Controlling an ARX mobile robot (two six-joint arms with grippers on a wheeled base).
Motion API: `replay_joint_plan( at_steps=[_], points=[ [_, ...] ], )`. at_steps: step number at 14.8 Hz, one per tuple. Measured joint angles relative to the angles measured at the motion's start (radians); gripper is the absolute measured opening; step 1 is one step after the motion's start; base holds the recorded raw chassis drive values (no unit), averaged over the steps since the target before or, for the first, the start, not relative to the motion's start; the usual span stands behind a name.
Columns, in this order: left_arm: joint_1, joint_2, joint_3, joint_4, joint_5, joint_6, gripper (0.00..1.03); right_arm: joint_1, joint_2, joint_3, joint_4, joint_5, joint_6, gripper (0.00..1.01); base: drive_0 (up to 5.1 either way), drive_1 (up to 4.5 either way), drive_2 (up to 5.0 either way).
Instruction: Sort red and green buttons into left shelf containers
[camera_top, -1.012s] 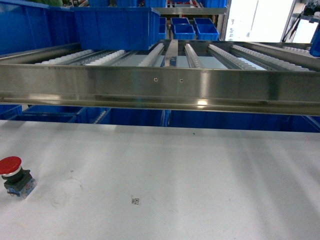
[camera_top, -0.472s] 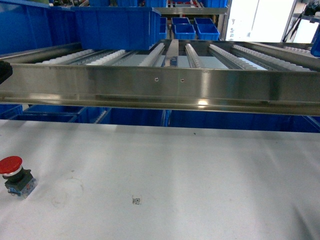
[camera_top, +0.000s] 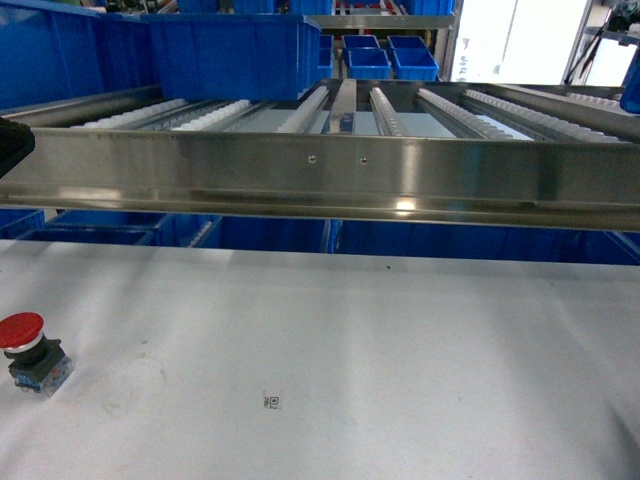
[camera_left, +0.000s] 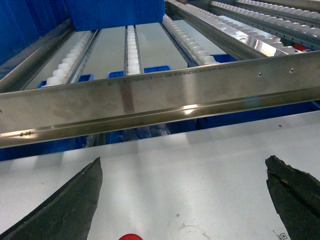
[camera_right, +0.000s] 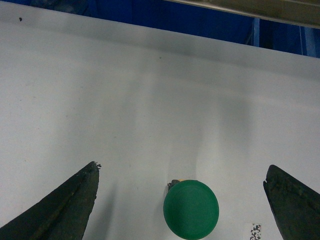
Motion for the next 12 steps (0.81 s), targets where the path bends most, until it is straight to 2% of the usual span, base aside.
replay_joint_plan(
  at_steps=[3, 5, 8, 12],
  points=[
    [0.0, 0.0, 0.0, 0.0, 0.0, 0.0, 0.98, -0.018, 0.034, 0.0, -0.009, -0.001, -0.028, 0.98, 0.0, 0.0, 0.0],
    [0.0, 0.0, 0.0, 0.0, 0.0, 0.0, 0.98, -0.031, 0.078, -0.001, -0.01, 0.004, -0.059, 0.98, 0.0, 0.0, 0.0],
    [0.0, 0.0, 0.0, 0.0, 0.0, 0.0, 0.98, -0.034, 0.126, -0.001, -0.028, 0.001, -0.087, 0.98, 0.0, 0.0, 0.0],
    [0.0, 0.0, 0.0, 0.0, 0.0, 0.0, 0.98, -0.04, 0.179, 0.037, -0.019, 0.02, -0.127, 0.98, 0.0, 0.0, 0.0]
  ],
)
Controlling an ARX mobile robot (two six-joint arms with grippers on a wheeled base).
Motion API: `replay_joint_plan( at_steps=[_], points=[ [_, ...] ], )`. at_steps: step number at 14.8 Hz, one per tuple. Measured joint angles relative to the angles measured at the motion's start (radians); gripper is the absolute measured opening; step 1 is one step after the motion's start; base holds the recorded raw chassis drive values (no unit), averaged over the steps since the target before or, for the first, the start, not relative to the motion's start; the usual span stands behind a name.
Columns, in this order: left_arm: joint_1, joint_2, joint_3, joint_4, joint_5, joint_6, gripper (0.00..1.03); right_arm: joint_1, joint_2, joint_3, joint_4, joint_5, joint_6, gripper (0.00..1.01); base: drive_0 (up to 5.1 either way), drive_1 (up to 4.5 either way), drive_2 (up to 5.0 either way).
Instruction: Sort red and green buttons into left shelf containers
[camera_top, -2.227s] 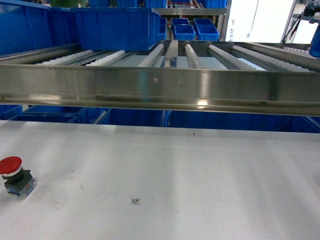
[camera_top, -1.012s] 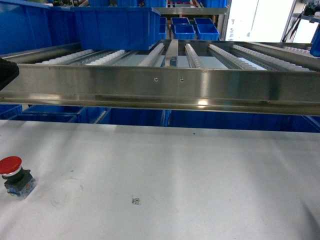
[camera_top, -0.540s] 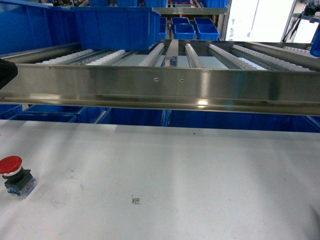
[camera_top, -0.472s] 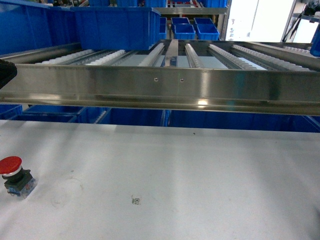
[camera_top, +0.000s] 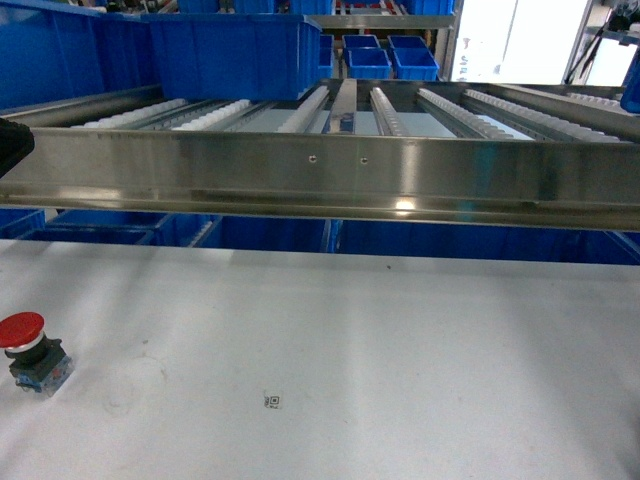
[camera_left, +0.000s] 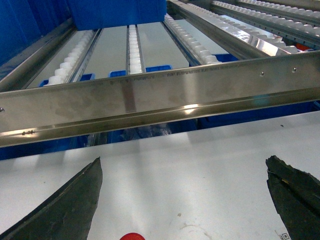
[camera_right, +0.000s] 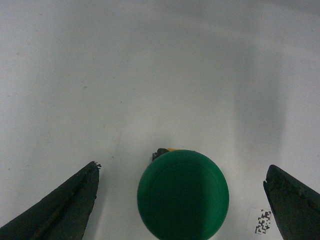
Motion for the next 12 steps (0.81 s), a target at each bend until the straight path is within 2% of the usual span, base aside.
replay_joint_plan(
  at_steps=[4, 6, 8, 12],
  points=[
    [0.0, 0.0, 0.0, 0.0, 0.0, 0.0, 0.98, -0.035, 0.059, 0.014, 0.014, 0.001, -0.003, 0.98, 0.0, 0.0, 0.0],
    [0.0, 0.0, 0.0, 0.0, 0.0, 0.0, 0.98, -0.038, 0.071, 0.019, 0.019, -0.009, -0.002, 0.98, 0.0, 0.0, 0.0],
    [0.0, 0.0, 0.0, 0.0, 0.0, 0.0, 0.98, -0.022, 0.071, 0.019, 0.043, -0.025, 0.006, 0.98, 0.0, 0.0, 0.0],
    [0.0, 0.0, 0.0, 0.0, 0.0, 0.0, 0.98, 0.016, 0.105, 0.025, 0.059, -0.023, 0.024, 0.98, 0.0, 0.0, 0.0]
  ],
)
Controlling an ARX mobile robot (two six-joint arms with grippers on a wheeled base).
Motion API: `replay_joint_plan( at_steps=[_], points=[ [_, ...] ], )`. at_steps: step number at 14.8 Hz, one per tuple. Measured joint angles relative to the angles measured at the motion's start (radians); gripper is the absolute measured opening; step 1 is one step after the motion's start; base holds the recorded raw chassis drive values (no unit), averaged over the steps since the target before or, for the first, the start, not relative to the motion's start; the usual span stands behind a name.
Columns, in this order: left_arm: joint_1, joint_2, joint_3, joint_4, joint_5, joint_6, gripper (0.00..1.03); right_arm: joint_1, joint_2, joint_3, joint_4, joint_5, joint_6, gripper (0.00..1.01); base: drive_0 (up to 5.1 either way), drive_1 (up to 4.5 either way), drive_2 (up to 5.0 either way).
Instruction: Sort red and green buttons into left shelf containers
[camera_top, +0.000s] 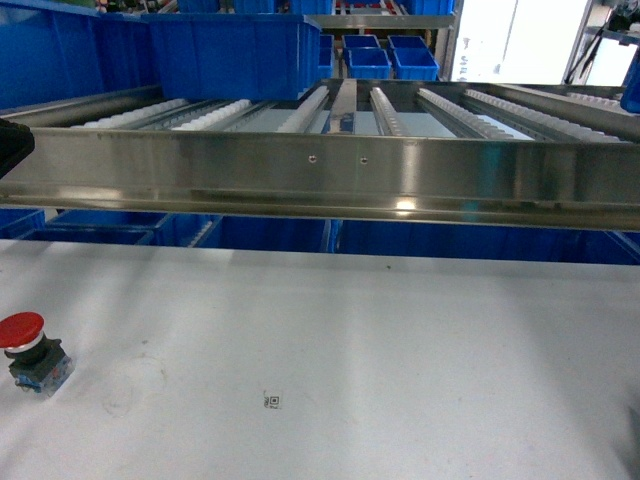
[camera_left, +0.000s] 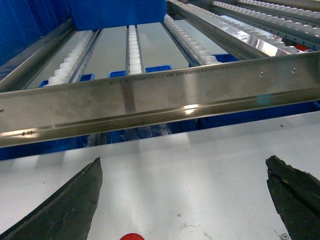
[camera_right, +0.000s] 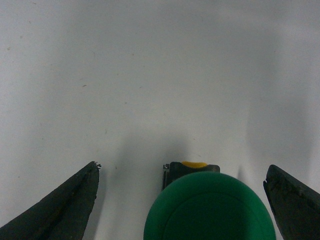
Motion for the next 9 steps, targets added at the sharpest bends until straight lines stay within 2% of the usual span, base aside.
replay_joint_plan(
  at_steps=[2, 3, 8, 9],
  points=[
    [0.0, 0.0, 0.0, 0.0, 0.0, 0.0, 0.98, 0.006, 0.018, 0.005, 0.016, 0.002, 0.005, 0.98, 0.0, 0.0, 0.0],
    [0.0, 0.0, 0.0, 0.0, 0.0, 0.0, 0.98, 0.006, 0.027, 0.006, 0.027, 0.005, 0.008, 0.94, 0.0, 0.0, 0.0],
    [0.0, 0.0, 0.0, 0.0, 0.0, 0.0, 0.98, 0.006, 0.057, 0.003, 0.08, -0.006, 0.007, 0.33, 0.0, 0.0, 0.0],
    [0.0, 0.0, 0.0, 0.0, 0.0, 0.0, 0.98, 0.006, 0.057, -0.005, 0.105, -0.019, 0.008, 0.28, 0.0, 0.0, 0.0]
  ],
)
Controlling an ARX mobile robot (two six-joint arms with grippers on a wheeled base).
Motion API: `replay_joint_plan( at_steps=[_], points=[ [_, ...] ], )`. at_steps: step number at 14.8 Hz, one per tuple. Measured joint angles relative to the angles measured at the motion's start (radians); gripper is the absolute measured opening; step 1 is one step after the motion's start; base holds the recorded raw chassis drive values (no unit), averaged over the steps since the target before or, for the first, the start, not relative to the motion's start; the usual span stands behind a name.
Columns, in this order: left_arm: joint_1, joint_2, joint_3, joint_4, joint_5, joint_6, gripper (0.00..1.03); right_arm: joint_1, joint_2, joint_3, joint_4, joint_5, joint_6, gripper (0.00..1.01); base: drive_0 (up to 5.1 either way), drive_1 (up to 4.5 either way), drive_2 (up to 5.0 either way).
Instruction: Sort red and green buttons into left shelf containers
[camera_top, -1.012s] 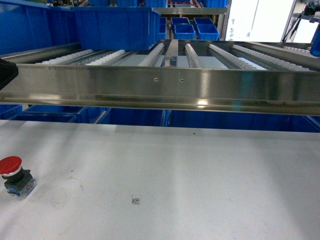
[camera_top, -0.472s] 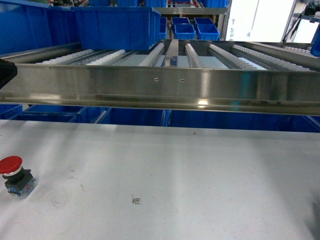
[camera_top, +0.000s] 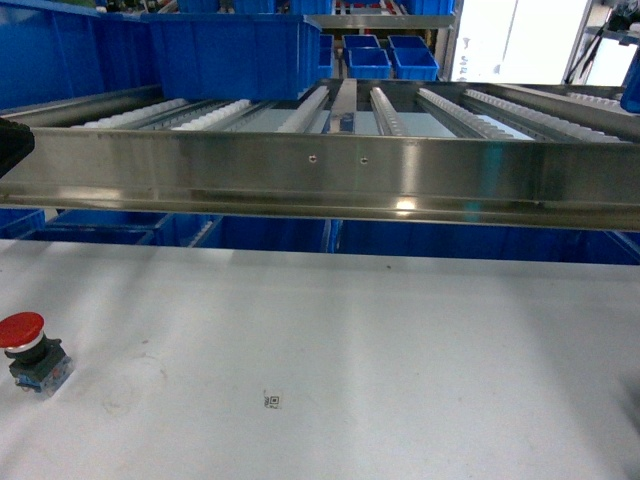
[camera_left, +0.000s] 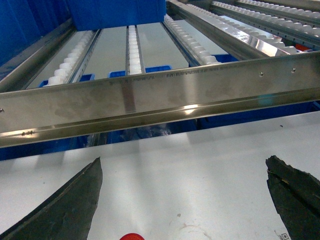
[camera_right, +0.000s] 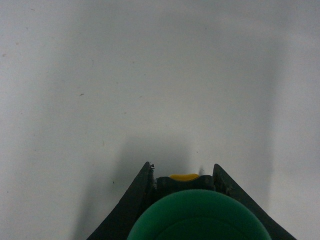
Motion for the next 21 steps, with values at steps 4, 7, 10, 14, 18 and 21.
replay_joint_plan(
  at_steps=[4, 7, 10, 14, 18, 21],
  points=[
    [0.0, 0.0, 0.0, 0.0, 0.0, 0.0, 0.98, 0.008, -0.09, -0.14, 0.142, -0.046, 0.071, 0.28, 0.0, 0.0, 0.0],
    [0.0, 0.0, 0.0, 0.0, 0.0, 0.0, 0.98, 0.046, -0.463, -0.36, 0.315, -0.06, 0.147, 0.28, 0.0, 0.0, 0.0],
    [0.0, 0.0, 0.0, 0.0, 0.0, 0.0, 0.98, 0.123, -0.893, -0.61, 0.246, 0.016, 0.194, 0.28, 0.0, 0.0, 0.0],
    [0.0, 0.0, 0.0, 0.0, 0.0, 0.0, 0.98, 0.248, -1.395, -0.718, 0.07, 0.239, 0.246, 0.28, 0.0, 0.0, 0.0],
    [0.0, 0.0, 0.0, 0.0, 0.0, 0.0, 0.98, 0.293, -1.501, -0.751, 0.019, 0.284, 0.256, 0.28, 0.0, 0.0, 0.0],
    [-0.008, 0.004, -0.023, 0.014, -0.05, 0.001, 0.98, 0.293, -1.501, -0.751, 0.019, 0.284, 0.256, 0.28, 0.0, 0.0, 0.0]
  ],
)
